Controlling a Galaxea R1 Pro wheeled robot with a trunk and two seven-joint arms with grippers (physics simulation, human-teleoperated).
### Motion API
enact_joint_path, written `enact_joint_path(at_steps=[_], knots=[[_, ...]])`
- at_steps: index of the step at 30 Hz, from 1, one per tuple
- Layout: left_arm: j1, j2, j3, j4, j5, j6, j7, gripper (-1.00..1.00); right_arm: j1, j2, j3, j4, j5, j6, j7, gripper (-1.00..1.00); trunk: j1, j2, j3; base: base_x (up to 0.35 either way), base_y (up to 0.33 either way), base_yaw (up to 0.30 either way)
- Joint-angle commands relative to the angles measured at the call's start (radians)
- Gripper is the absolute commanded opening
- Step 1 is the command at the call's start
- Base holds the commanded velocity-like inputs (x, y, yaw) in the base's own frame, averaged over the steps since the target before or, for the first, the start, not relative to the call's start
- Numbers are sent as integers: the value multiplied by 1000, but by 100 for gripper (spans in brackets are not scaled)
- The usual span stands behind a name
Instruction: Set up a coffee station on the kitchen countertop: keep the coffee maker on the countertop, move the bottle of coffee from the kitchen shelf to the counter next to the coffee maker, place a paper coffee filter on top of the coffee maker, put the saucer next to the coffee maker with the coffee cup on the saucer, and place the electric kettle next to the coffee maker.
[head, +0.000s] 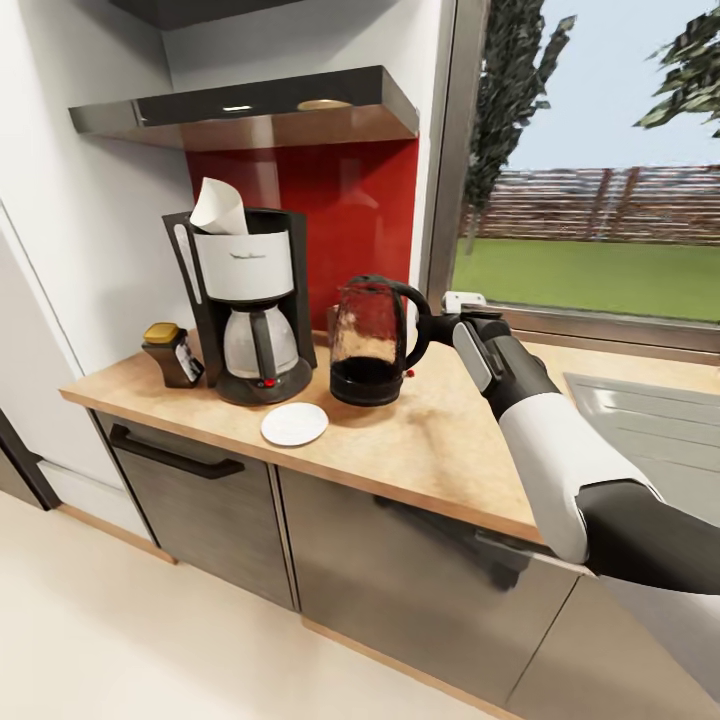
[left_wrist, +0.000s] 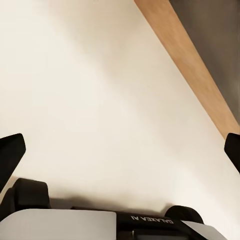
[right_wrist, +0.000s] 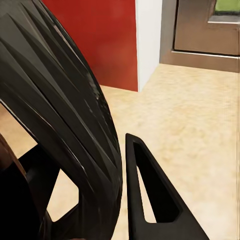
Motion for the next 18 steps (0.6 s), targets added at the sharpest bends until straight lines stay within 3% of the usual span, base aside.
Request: enact_joint_path(at_steps=[1, 9, 18], knots=[[0, 0, 0, 0, 3, 4, -4, 100, -1, -1, 3, -2, -12, 3, -9, -100, 0, 0, -1, 3, -62, 0], [0, 0, 0, 0, 3, 4, -3, 100, -1, -1, 2, -1, -12, 3, -9, -100, 0, 0, -1, 1, -15, 0], [0, 0, 0, 0, 3, 4, -4, 100, -1, -1, 2, 0, -12, 3, -9, -100, 23, -42, -20, 0, 0, 0]])
